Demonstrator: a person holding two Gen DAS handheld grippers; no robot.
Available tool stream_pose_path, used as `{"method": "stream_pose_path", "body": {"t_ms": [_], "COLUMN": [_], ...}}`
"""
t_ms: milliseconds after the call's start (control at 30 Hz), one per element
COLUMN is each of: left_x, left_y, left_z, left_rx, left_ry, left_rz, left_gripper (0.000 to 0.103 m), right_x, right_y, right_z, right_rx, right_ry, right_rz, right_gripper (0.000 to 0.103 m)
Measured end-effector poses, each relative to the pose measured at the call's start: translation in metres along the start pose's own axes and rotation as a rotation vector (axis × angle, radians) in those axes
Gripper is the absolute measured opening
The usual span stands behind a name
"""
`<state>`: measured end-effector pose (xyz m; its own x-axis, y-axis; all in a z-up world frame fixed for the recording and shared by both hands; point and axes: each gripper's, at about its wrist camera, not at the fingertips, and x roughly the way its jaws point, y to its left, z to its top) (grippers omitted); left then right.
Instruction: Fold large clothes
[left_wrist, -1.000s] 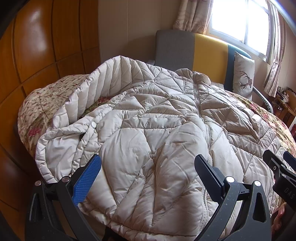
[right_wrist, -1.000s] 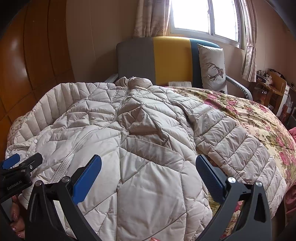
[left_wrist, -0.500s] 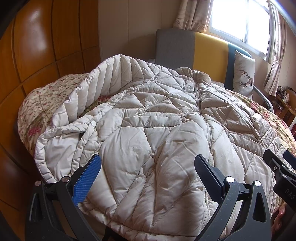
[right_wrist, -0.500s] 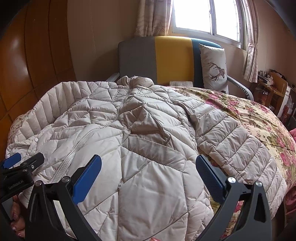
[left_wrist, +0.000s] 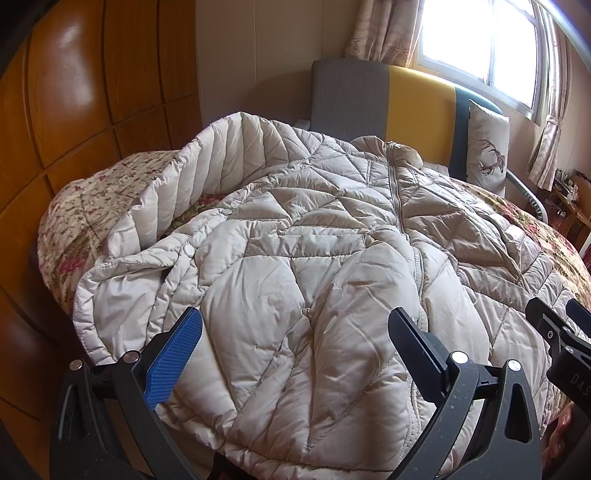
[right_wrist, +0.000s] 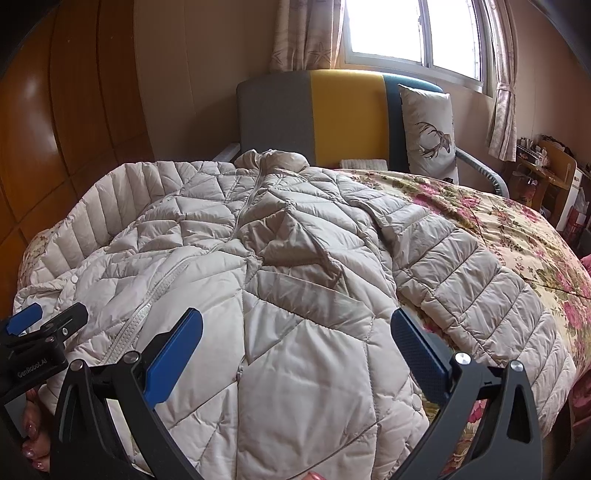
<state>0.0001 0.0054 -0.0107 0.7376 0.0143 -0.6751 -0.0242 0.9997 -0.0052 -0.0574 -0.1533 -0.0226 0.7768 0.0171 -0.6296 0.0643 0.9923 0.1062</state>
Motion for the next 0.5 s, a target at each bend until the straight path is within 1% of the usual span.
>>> {"method": "stream_pose_path", "body": {"t_ms": [200, 400, 500], "left_x": [0.0, 0.001, 0.004], "left_y": [0.002, 0.009, 0.016], "left_z": [0.002, 0.008, 0.011], "left_rx": [-0.002, -0.007, -0.023], "left_ry": [0.005, -0.003, 0.011], "left_rz": [0.002, 0.014, -0.01], "left_gripper": [0.1, 0.1, 0.1], "right_x": [0.0, 0.002, 0.003], "right_y": [0.0, -0.009, -0.015], "right_z": [0.001, 0.005, 0.008], "right_rx": [-0.006, 0.007, 0.015], "right_ry": [-0.005, -0.01, -0.012], "right_rz": [-0.01, -0.016, 0.002], "right_gripper": [0.101, 0.101, 0.101]}}
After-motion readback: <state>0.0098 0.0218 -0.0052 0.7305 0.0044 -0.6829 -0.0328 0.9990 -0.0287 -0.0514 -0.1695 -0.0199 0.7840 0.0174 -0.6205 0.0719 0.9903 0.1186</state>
